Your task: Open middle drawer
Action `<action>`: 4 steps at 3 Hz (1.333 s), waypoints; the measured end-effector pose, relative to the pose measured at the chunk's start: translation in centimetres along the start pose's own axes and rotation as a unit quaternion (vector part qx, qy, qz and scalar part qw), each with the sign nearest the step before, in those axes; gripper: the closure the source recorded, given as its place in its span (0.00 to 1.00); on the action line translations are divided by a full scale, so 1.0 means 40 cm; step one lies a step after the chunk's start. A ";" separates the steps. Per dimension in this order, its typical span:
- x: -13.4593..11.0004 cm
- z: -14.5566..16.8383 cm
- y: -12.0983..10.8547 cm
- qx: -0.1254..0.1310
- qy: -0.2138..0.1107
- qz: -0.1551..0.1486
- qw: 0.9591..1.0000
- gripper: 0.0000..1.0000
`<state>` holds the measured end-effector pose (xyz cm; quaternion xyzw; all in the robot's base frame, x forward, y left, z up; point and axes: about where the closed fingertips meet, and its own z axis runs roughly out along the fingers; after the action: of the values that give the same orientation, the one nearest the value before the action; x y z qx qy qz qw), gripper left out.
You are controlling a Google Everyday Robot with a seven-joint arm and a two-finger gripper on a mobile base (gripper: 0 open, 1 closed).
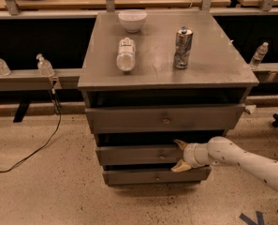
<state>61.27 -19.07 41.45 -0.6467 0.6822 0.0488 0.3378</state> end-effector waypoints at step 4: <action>-0.036 -0.041 0.088 -0.056 -0.016 0.002 0.998 0.44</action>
Offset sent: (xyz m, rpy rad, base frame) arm -0.1146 0.0186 0.0122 0.0058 0.2147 0.1801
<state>57.30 -18.11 42.14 -0.6620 0.6744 0.0981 0.3119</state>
